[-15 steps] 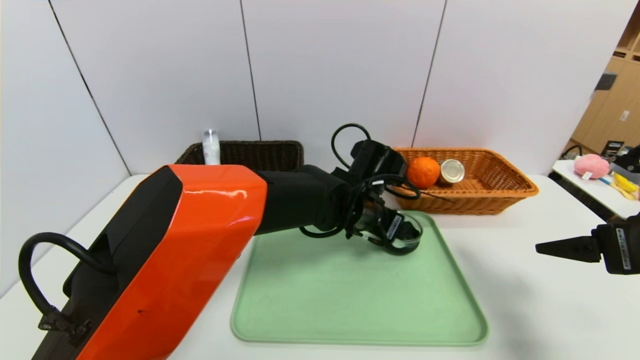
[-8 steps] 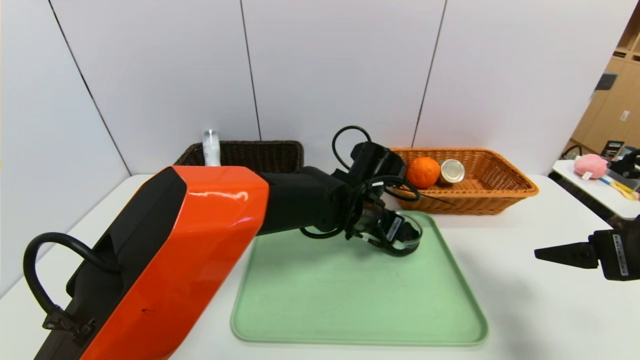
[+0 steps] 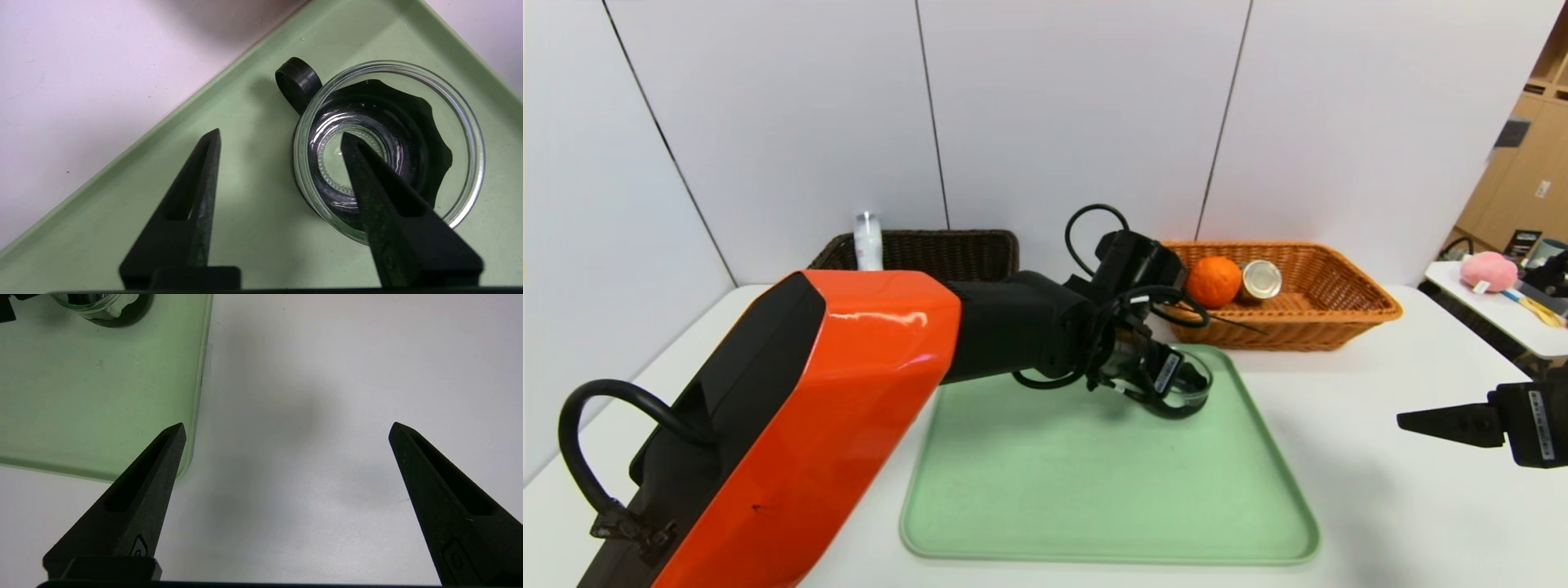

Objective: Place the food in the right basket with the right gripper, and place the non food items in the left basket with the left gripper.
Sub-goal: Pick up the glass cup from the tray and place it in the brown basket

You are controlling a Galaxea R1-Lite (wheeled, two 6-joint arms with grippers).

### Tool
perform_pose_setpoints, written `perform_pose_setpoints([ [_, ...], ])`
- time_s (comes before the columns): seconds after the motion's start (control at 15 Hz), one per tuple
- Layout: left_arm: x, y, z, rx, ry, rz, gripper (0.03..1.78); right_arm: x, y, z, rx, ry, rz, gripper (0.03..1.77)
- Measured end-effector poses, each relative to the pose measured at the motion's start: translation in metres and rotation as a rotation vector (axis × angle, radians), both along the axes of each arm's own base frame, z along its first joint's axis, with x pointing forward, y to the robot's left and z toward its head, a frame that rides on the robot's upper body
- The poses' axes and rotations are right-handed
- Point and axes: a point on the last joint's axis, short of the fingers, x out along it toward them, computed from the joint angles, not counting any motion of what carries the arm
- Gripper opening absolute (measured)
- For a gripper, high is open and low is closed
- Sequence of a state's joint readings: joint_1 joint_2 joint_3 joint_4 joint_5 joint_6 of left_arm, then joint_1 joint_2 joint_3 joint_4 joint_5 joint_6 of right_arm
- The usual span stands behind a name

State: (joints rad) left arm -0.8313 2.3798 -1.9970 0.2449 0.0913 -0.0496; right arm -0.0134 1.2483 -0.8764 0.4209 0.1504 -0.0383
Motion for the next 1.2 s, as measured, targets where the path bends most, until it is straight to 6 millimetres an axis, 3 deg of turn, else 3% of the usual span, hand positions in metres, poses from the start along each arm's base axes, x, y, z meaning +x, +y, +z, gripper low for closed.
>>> perform_pose_setpoints([
  [0.13, 0.0, 0.0, 0.001, -0.002, -0.001, 0.001, 0.79, -0.001, 0.0, 0.0, 0.0, -0.003, 0.0, 1.71],
  [0.2, 0.0, 0.0, 0.001, -0.003, 0.0, 0.001, 0.57, -0.002, 0.0, 0.0, 0.0, -0.003, 0.0, 1.71],
  [0.27, 0.0, 0.0, 0.002, -0.005, -0.002, 0.001, 0.07, -0.004, 0.0, 0.0, 0.0, -0.003, 0.0, 1.71],
  [0.73, -0.004, 0.004, 0.013, -0.022, -0.01, 0.005, 0.09, -0.008, 0.0, 0.0, -0.002, -0.009, 0.001, 1.71],
  [0.93, -0.01, 0.011, 0.039, -0.059, -0.043, 0.006, 0.09, -0.01, 0.0, -0.002, -0.002, -0.003, 0.0, 1.71],
  [1.2, -0.029, 0.032, 0.089, -0.121, -0.077, 0.019, 0.09, -0.015, 0.0, -0.006, 0.0, 0.004, -0.004, 1.71],
])
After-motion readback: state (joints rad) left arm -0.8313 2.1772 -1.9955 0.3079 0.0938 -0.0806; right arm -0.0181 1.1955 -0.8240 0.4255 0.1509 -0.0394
